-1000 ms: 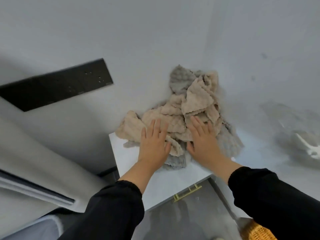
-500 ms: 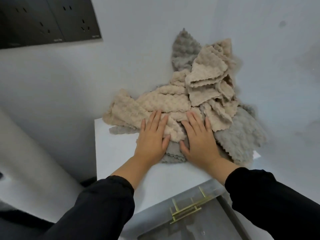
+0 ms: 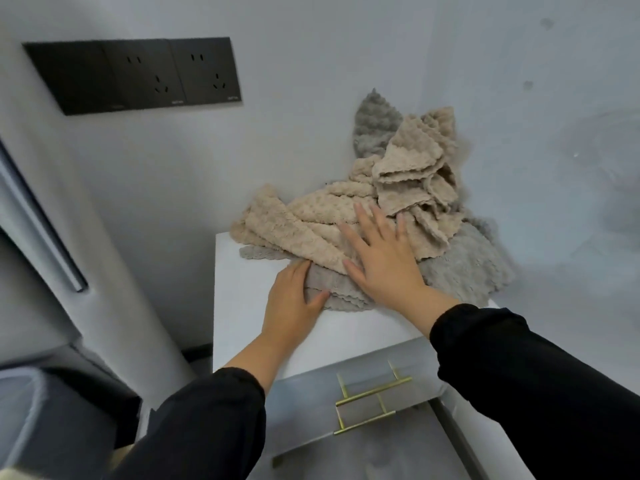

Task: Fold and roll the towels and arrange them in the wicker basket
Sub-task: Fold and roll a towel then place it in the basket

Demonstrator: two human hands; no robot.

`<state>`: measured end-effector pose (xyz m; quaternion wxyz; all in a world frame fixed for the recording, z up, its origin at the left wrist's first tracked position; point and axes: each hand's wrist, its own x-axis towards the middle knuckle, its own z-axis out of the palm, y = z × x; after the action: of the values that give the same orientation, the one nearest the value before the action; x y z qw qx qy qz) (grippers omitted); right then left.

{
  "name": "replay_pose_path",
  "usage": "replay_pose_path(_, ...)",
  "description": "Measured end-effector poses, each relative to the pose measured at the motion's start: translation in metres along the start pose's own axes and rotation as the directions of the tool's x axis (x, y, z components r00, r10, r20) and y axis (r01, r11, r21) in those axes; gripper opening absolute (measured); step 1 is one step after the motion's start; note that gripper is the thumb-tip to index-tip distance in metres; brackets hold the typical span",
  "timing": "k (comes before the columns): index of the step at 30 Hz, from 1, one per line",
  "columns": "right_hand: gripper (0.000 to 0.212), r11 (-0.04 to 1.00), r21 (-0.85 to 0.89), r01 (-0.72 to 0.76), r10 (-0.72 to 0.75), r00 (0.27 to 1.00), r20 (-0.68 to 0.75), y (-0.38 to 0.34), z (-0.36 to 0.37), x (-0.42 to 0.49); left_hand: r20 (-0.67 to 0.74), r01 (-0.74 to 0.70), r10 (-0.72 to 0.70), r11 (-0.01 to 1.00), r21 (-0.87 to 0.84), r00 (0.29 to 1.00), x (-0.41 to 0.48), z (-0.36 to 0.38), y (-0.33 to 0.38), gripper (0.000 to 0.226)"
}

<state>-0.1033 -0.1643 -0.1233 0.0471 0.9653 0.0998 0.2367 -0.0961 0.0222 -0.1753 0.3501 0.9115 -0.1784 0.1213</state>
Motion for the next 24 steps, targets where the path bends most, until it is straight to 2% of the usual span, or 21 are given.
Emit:
replay_pose_path(5,0.059,0.966,-0.112,0.231,-0.218,0.969,0.114,0.001,0.004,0.025,-0.162,0.049,-0.043,0.998,0.030,0.986,0.006,0.008,-0.002,0.013)
replay_pose_path(8,0.058,0.934,-0.196,0.299,-0.270,0.949,0.162,0.006,0.012,0.034,-0.151,0.103,-0.100,0.995,0.010,0.983,0.009,0.007,-0.002,0.012)
replay_pose_path(11,0.055,0.922,-0.263,0.284,-0.236,0.951,0.197,0.013,0.016,0.042,-0.157,0.090,-0.088,0.996,0.007,0.984,0.012,-0.001,0.003,0.016)
replay_pose_path(16,0.058,0.924,-0.342,0.170,-0.083,0.964,0.253,0.031,0.010,0.050,-0.209,-0.076,0.091,0.994,0.081,0.974,0.018,-0.031,0.021,0.017)
replay_pose_path(18,0.056,0.926,-0.359,0.117,-0.013,0.960,0.278,0.040,0.004,0.049,-0.269,-0.085,0.107,0.992,0.089,0.957,0.019,-0.049,0.028,0.015)
replay_pose_path(21,0.056,0.967,-0.246,0.068,-0.005,0.969,0.247,0.037,-0.007,0.041,-0.289,-0.042,0.050,0.999,0.035,0.956,0.022,-0.075,0.042,0.016)
replay_pose_path(24,0.049,0.998,0.042,-0.044,0.042,0.998,0.047,0.017,-0.019,0.029,-0.210,-0.029,0.035,0.999,0.032,0.977,0.024,-0.092,0.058,0.017)
